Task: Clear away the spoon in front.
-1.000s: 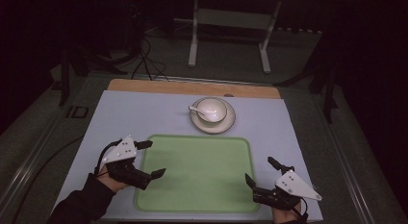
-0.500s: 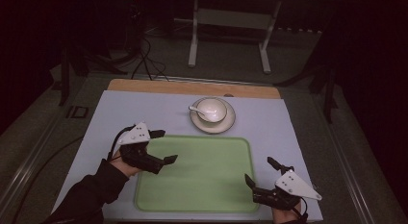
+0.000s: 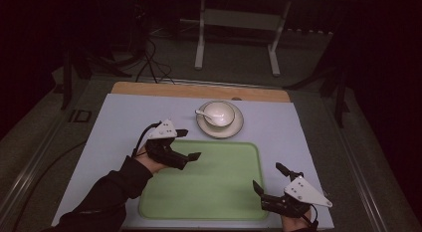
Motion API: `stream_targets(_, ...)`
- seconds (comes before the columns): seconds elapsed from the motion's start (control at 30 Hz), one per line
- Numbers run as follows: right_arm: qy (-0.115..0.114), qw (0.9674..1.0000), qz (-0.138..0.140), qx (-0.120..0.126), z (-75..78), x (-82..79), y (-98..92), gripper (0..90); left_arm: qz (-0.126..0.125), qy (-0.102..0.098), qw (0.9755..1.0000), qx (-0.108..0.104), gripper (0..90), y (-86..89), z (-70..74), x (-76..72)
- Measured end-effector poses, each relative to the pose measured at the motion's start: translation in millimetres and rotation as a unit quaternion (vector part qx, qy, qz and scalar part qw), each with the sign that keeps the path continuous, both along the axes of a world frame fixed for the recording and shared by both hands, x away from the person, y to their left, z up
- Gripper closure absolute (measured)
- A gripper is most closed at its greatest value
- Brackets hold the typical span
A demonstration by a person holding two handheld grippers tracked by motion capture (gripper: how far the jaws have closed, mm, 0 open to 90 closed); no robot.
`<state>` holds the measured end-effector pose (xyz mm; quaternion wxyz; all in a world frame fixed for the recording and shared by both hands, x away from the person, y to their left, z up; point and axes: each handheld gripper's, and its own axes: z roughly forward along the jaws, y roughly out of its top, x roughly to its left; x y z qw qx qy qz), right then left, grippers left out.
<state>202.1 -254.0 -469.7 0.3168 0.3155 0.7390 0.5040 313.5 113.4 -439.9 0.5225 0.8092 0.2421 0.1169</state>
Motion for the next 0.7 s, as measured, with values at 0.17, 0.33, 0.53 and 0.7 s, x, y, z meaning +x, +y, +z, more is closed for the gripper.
stream_targets(0.17,0.004,1.0,0.002,0.0,-0.6,0.7,0.0,11.4,0.025,0.004,0.9996,-0.009,13.7,-6.1,4.5,16.1)
stream_targets(0.33,0.006,1.0,0.006,-0.002,-1.1,1.0,0.9,11.5,0.072,0.026,0.9968,-0.021,14.2,-8.1,3.0,36.3)
stream_targets(0.53,0.006,0.9999,0.009,-0.003,-1.2,0.6,1.7,11.5,0.117,0.067,0.9887,-0.065,16.6,-6.0,-3.4,60.4)
stream_targets(0.7,0.004,0.9999,0.01,-0.003,-1.0,0.1,1.3,11.5,0.149,0.108,0.975,-0.124,20.5,-3.0,-12.3,77.1)
